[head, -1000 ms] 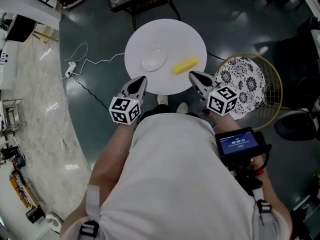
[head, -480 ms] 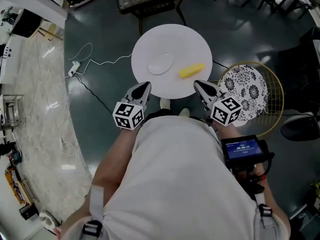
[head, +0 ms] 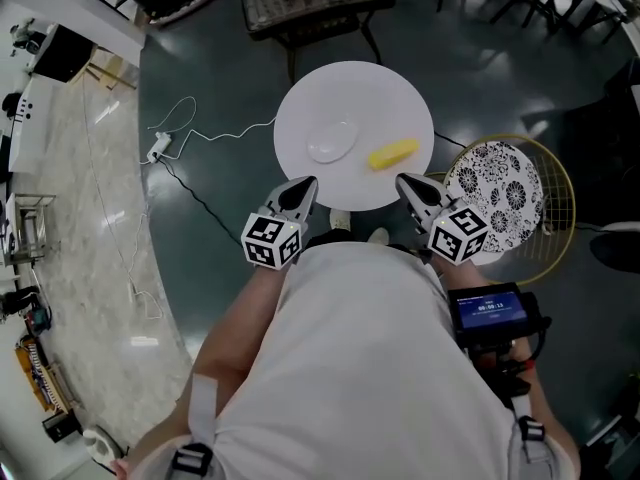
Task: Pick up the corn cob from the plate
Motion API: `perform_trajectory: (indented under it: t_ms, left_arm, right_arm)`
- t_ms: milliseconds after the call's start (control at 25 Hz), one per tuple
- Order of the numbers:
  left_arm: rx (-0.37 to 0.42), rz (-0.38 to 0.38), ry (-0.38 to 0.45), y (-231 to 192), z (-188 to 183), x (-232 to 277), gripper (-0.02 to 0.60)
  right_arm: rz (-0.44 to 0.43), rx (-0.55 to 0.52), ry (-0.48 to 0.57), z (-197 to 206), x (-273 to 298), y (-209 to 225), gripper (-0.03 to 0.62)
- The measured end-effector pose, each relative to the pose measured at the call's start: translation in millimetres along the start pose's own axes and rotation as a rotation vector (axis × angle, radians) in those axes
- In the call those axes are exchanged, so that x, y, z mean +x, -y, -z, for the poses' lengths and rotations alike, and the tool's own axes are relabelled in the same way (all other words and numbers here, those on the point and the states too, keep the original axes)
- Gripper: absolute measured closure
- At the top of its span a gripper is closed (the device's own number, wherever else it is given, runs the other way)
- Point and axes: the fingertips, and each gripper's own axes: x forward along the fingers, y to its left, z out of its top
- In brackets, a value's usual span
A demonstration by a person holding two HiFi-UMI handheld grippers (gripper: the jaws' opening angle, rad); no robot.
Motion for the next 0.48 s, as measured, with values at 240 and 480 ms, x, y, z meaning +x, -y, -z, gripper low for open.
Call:
perform_trajectory:
  t_ms: [240, 480]
  left_arm:
    - [0.010, 0.021, -0.012, 2, -4, 6, 0.572]
    - [0.017, 0.034, -0.021, 3, -4, 13, 0.572]
  right_arm:
    - [0.002, 0.004, 0.002, -2, 2, -1, 0.586]
    - [0.006, 0.009, 0.003, -4, 2, 3, 0.586]
